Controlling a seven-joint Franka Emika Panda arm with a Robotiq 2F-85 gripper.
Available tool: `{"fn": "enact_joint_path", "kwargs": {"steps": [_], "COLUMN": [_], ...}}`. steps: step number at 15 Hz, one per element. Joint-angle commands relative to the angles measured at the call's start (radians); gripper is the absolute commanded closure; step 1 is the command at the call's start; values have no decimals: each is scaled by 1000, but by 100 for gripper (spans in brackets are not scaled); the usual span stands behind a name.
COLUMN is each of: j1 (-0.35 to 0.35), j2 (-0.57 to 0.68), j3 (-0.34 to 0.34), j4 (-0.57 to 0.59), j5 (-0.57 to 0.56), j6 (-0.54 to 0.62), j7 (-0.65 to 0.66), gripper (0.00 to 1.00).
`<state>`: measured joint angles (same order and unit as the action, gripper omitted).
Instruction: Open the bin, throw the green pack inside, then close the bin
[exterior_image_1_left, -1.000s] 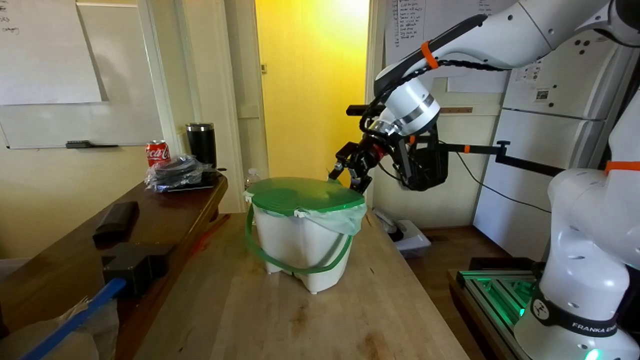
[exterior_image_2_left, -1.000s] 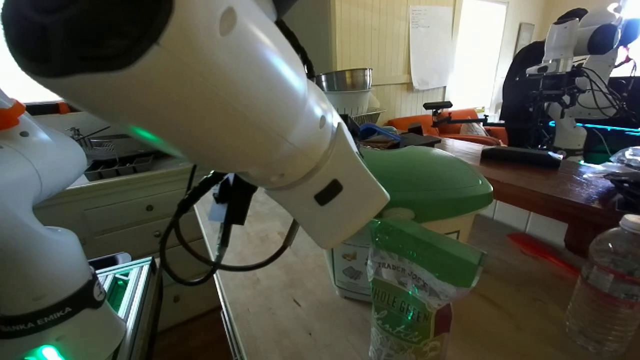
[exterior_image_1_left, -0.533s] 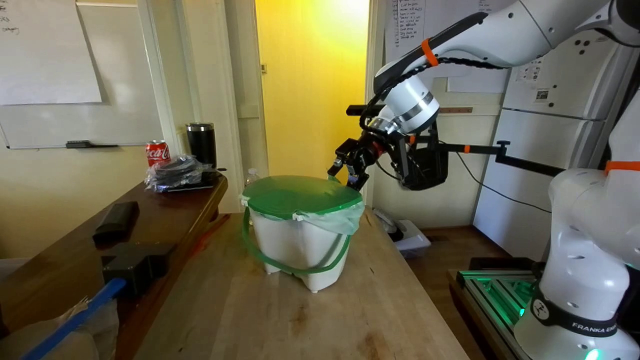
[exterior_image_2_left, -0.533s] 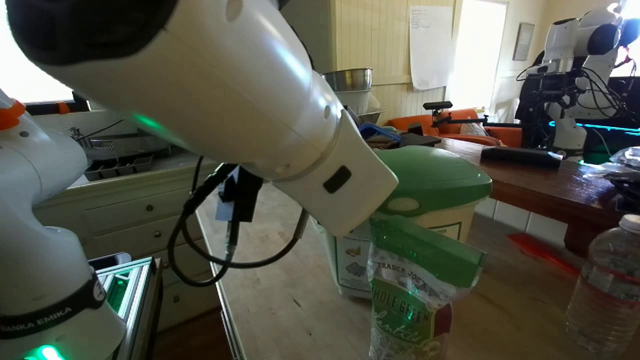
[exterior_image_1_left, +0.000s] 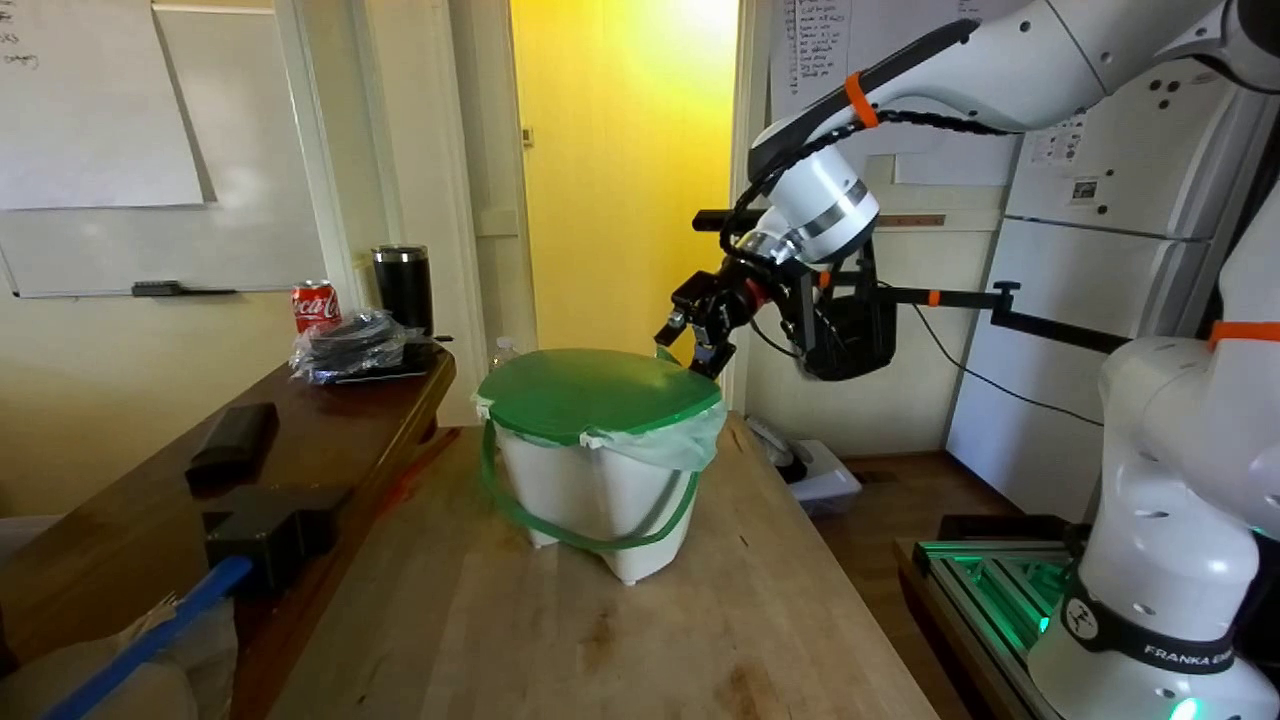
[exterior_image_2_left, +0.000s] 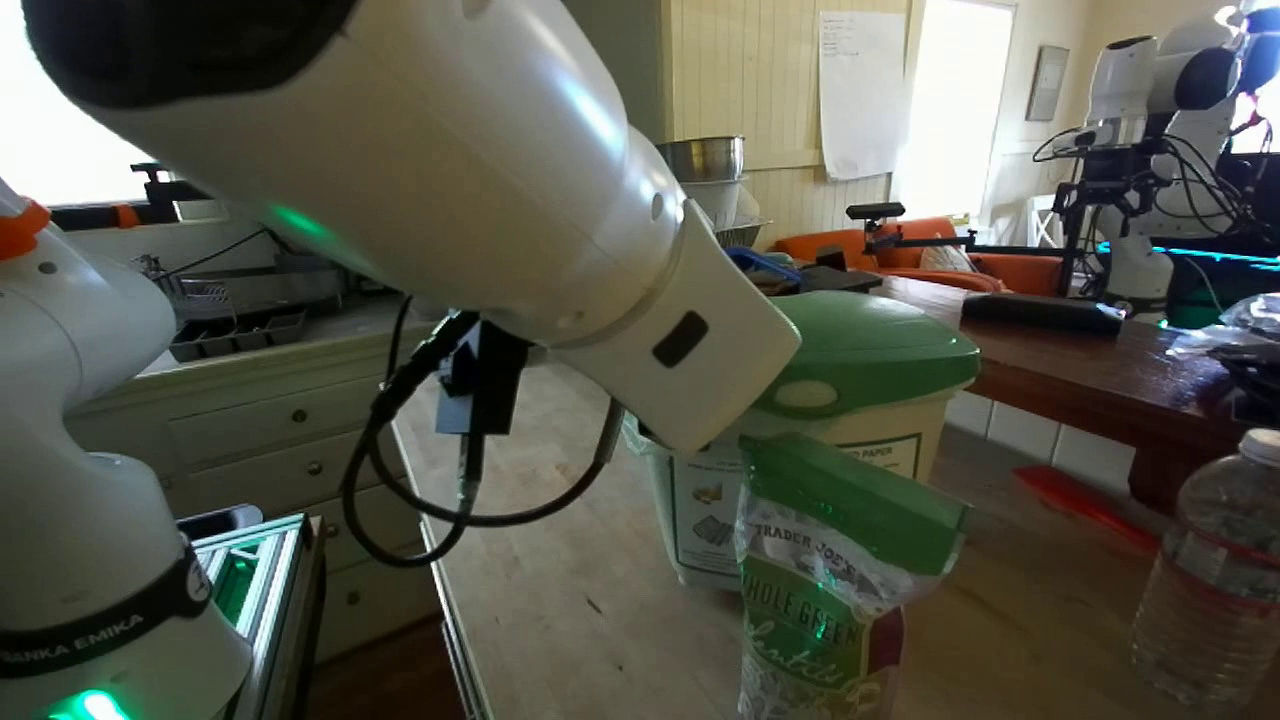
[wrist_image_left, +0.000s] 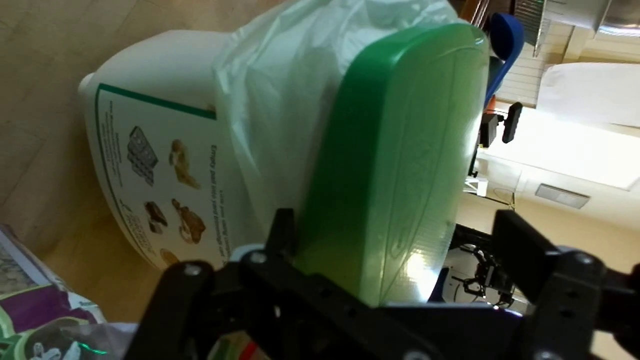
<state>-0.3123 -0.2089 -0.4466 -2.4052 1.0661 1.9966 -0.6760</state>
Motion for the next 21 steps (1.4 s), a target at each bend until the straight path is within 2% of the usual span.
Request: {"fn": "enact_joint_path", "kwargs": {"steps": [1, 14, 21], "j1": [-23, -48, -47], "j2": [13, -2, -68], "j3": [11, 11, 23], "j4": [14, 5, -8], "j5": [20, 35, 22], "j6": [-12, -7, 0], "j7": [13, 41, 30], "gripper": [0, 0, 0]}}
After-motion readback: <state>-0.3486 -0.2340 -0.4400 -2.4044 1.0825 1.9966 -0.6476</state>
